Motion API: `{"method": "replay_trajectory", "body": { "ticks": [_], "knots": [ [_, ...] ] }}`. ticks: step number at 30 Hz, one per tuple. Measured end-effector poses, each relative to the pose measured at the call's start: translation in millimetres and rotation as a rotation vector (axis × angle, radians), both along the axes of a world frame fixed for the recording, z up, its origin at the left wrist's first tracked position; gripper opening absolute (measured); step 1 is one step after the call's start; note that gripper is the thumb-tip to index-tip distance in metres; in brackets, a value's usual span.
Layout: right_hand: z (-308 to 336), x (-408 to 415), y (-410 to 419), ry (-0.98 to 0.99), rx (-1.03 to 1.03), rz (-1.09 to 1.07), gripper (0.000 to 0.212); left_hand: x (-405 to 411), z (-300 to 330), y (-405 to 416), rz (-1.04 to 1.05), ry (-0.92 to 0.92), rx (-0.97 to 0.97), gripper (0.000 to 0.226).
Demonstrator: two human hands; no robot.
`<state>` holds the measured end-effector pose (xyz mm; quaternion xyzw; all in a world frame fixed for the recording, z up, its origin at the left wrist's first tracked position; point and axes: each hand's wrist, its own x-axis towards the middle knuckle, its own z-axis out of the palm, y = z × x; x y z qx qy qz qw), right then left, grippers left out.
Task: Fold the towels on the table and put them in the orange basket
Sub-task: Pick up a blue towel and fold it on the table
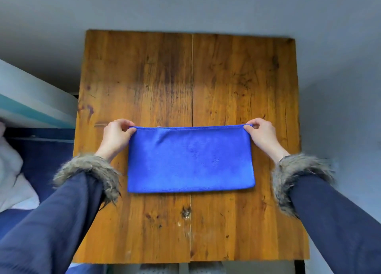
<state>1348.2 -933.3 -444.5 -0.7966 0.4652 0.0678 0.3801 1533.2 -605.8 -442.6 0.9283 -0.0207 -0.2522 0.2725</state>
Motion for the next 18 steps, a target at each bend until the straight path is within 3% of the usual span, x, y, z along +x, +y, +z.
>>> {"method": "replay_trajectory", "body": {
  "ticks": [4, 7, 11, 18],
  "knots": [
    [-2.7, -6.8, 15.1, -0.092, -0.2, -0.08, 0.024, -25.0, -6.4, -3.8, -0.076, -0.293, 0.053, 0.038],
    [-1.1, -14.5, 56.0, -0.197, -0.438, 0.162, 0.032, -65.5, -9.9, -14.7, -0.276, -0.455, 0.132, 0.044],
    [-18.4, -14.8, 120.2, -0.198, -0.506, 0.567, 0.048, -107.3, -26.2, -45.9, -0.613, -0.461, 0.189, 0.048],
    [-56.9, -31.5, 88.8, -0.117, -0.563, 0.614, 0.051, -89.8, -58.1, -35.0, -0.687, -0.467, 0.236, 0.053]
  ]
}}
